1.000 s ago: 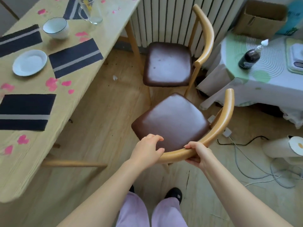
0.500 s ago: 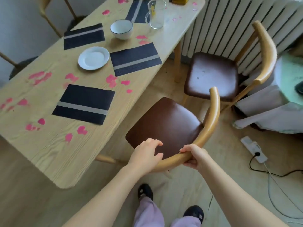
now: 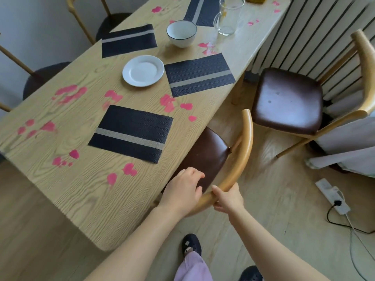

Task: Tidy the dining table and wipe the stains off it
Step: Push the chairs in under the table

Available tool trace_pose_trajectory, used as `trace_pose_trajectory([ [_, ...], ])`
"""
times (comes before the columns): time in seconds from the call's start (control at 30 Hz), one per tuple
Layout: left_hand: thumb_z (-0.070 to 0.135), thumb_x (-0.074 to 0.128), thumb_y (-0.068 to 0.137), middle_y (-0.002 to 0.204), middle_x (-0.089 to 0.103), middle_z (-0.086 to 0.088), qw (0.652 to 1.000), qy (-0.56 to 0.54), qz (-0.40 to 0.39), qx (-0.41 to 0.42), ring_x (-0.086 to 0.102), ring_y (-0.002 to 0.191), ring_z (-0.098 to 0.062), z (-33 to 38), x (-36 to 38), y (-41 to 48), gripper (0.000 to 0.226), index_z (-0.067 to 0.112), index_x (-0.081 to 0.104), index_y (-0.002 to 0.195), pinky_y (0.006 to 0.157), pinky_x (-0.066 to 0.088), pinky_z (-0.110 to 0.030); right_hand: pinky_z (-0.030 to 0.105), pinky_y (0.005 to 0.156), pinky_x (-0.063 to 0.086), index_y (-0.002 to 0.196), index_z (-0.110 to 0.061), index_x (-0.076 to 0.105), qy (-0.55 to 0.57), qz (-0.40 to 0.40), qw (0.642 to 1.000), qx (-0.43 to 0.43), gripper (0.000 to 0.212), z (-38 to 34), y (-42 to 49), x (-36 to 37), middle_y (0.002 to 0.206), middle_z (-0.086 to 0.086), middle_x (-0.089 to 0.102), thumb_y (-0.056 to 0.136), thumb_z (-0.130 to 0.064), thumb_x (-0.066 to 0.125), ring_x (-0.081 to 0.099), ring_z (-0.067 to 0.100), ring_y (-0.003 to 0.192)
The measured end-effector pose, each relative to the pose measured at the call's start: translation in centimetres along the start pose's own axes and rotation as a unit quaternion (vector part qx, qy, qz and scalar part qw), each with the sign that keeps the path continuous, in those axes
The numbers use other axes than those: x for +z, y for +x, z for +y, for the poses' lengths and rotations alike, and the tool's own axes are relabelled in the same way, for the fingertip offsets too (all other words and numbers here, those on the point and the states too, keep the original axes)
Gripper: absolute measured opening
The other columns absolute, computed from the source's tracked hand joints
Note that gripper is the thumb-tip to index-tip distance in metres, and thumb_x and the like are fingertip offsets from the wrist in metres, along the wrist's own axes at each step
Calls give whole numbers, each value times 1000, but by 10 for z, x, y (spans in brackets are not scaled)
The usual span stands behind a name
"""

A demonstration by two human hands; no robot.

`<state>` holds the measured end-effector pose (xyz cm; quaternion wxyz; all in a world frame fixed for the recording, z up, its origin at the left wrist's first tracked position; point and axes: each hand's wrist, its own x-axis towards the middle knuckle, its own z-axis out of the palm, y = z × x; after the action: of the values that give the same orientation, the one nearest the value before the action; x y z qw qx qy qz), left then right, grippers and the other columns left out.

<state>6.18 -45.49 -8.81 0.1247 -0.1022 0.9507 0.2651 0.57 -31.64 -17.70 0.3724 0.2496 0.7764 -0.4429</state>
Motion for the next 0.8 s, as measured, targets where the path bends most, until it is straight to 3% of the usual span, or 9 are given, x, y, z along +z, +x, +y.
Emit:
trace_pose_trajectory([
  [0.2, 19, 50, 93, 125, 54, 7, 996, -2, 85, 14, 50, 116, -13, -20, -28, 13, 31, 21, 56, 124, 92, 43, -27, 41, 66, 61, 124, -13, 41, -48, -14, 999, 3, 52, -21, 6, 3, 111, 13, 61, 85, -33, 69, 71, 25, 69],
  [0.4, 12, 58, 85, 113, 60, 4, 993, 13, 113, 33, 56, 105, -17, -34, -36, 15, 30, 17, 62, 114, 89, 43, -27, 42, 69, 61, 118, -10, 43, -28, -22, 999, -2, 46, -46, 19, 23, 112, 15, 60, 85, -28, 70, 70, 27, 71],
  [0.57, 15, 55, 88, 118, 57, 6, 994, 7, 104, 24, 52, 109, -14, -38, -36, 13, 31, 20, 60, 118, 92, 37, -24, 39, 63, 61, 124, -13, 41, -13, -40, 999, 2, 52, -46, 21, 23, 112, 16, 61, 85, -29, 71, 71, 30, 77],
  [0.7, 17, 55, 89, 120, 56, 7, 995, 11, 92, 36, 51, 113, -13, -33, -36, 13, 33, 20, 58, 122, 96, 36, -26, 30, 55, 59, 134, -18, 34, -51, -65, 997, -3, 60, -46, 13, 14, 119, 13, 60, 87, -42, 64, 72, 24, 70],
  [0.8, 20, 53, 91, 124, 52, 10, 997, 9, 73, 32, 47, 117, -11, -26, -36, 16, 35, 23, 55, 126, 99, 33, -25, 31, 65, 59, 151, -24, 15, -73, -44, 996, -34, 78, -49, 5, 0, 137, 8, 51, 90, -47, 58, 70, 25, 90],
])
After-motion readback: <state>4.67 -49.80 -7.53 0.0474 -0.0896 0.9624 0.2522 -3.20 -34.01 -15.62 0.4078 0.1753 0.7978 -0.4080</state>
